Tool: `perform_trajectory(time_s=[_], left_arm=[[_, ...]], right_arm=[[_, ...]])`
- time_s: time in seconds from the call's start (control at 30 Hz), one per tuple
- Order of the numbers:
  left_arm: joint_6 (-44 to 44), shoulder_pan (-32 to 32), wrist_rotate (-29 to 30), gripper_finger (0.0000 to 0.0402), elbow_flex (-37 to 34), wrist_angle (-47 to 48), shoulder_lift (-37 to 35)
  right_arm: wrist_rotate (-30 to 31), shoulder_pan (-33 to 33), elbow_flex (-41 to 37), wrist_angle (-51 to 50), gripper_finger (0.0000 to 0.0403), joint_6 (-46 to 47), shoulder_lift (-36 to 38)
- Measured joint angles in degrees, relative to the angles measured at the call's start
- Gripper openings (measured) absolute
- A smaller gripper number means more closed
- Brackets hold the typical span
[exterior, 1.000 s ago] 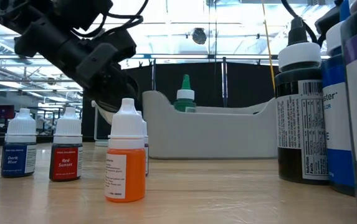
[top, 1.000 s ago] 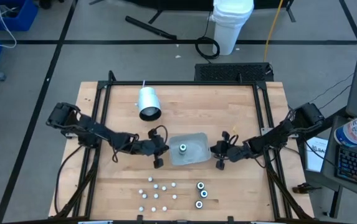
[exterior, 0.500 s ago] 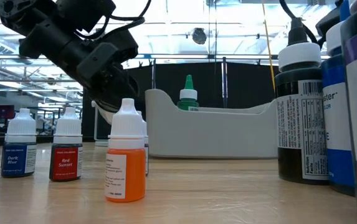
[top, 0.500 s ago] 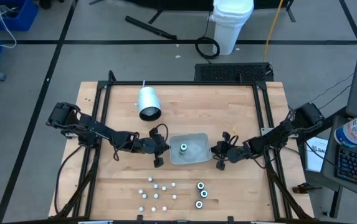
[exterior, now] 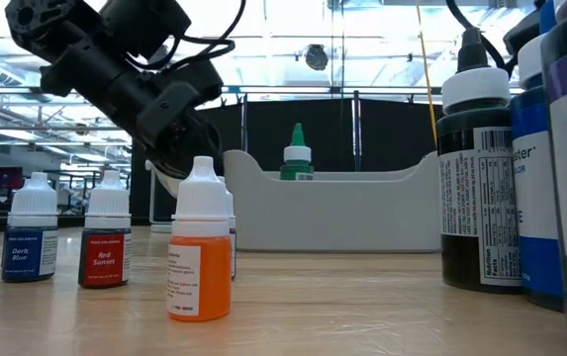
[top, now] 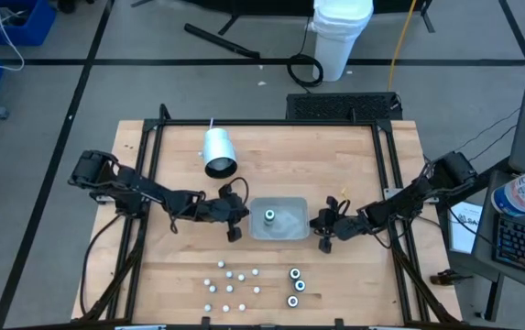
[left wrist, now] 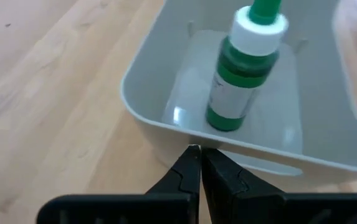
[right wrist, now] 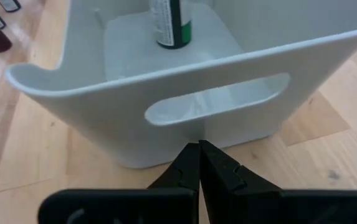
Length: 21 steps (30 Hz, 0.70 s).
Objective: Pick & Place food coloring
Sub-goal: Adjust the white bin
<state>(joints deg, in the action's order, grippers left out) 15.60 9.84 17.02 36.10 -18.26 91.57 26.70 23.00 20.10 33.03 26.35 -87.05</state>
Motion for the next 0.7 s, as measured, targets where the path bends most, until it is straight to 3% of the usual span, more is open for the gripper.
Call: perform_trajectory(time_s=[0.4, 0.7], left_arm=[[-4.6, -1.2, -0.5, 0.0019, 0.0, 2.8, 0.0], [-3.2, -1.0, -0.9, 0.0019, 0.1, 8.1, -0.8]], right_arm=[[0.4, -0.2, 0.0, -1.5, 0.0, 0.0, 0.0], [1.7, -0.5, 0.0, -9.6, 0.0, 5.3, 0.5]])
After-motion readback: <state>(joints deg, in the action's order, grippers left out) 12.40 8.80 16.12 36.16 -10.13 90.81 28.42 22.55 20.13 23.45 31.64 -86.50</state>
